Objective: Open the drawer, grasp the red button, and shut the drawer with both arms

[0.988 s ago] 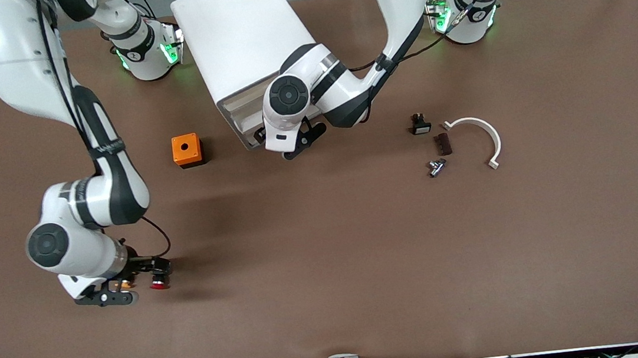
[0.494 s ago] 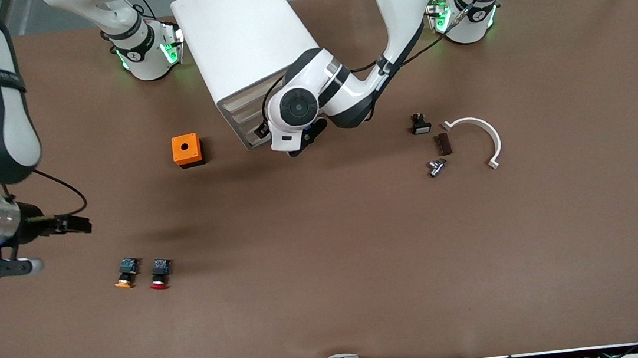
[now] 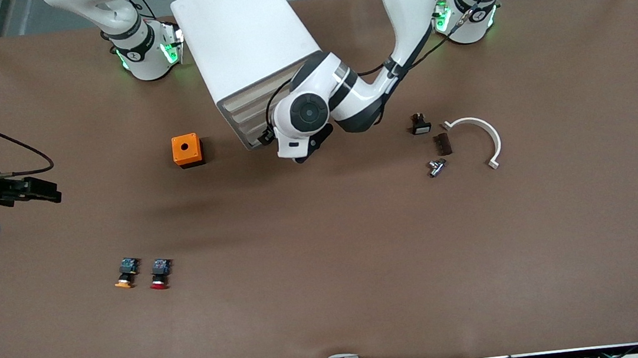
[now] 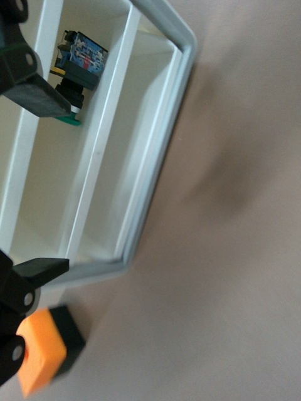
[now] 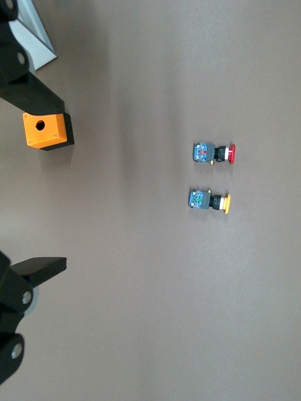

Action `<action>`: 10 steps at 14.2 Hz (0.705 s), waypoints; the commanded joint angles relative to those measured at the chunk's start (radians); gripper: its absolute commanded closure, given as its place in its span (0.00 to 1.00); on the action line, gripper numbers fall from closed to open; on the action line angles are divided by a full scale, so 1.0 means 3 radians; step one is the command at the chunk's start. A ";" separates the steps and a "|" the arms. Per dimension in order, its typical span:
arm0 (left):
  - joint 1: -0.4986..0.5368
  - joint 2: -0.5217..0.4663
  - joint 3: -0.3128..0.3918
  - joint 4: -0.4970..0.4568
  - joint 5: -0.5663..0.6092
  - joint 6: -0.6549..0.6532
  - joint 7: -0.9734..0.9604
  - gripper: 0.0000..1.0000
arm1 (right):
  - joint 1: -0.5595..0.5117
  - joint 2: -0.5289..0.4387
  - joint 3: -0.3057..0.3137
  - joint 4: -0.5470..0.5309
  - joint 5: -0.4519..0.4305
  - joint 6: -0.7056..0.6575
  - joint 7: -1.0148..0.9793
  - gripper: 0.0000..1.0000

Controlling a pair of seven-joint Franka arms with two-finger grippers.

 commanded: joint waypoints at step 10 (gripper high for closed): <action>0.1285 -0.1211 0.0015 0.0027 0.0482 -0.0337 0.0628 0.01 | -0.0269 -0.0039 0.0030 -0.0024 -0.0063 0.0019 -0.0358 0.00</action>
